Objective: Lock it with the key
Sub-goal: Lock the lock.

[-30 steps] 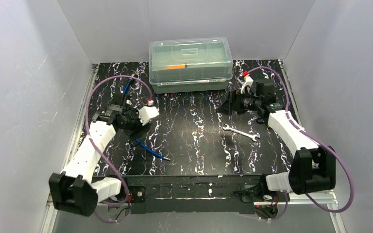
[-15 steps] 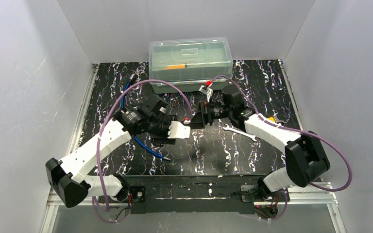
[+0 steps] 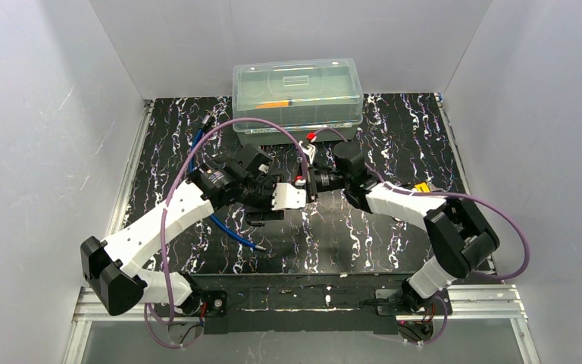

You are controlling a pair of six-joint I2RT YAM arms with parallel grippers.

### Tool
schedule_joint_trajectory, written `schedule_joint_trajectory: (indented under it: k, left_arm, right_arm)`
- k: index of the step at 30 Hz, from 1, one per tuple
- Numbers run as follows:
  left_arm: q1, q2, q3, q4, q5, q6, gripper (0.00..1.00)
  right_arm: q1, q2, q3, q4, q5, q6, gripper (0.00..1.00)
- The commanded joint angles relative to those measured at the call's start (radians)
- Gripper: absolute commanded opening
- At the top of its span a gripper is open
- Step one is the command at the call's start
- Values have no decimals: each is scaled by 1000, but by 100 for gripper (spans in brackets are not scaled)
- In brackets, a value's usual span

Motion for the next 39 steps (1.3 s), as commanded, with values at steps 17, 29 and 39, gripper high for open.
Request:
schedule_joint_trajectory:
  k: [17,29,39]
  left_arm:
    - [-4,22,117,-36,-27,-165,74]
    - [361,-69,71,-223,501,-231,98]
    - [365,21,64,-176,770,-385,90]
  right_arm:
    - [-2,15,-23,287,-49,209,1]
    - [-101,-57,-22,450,-97,314,1]
    - [-84,-106,2,530,-163,365,1]
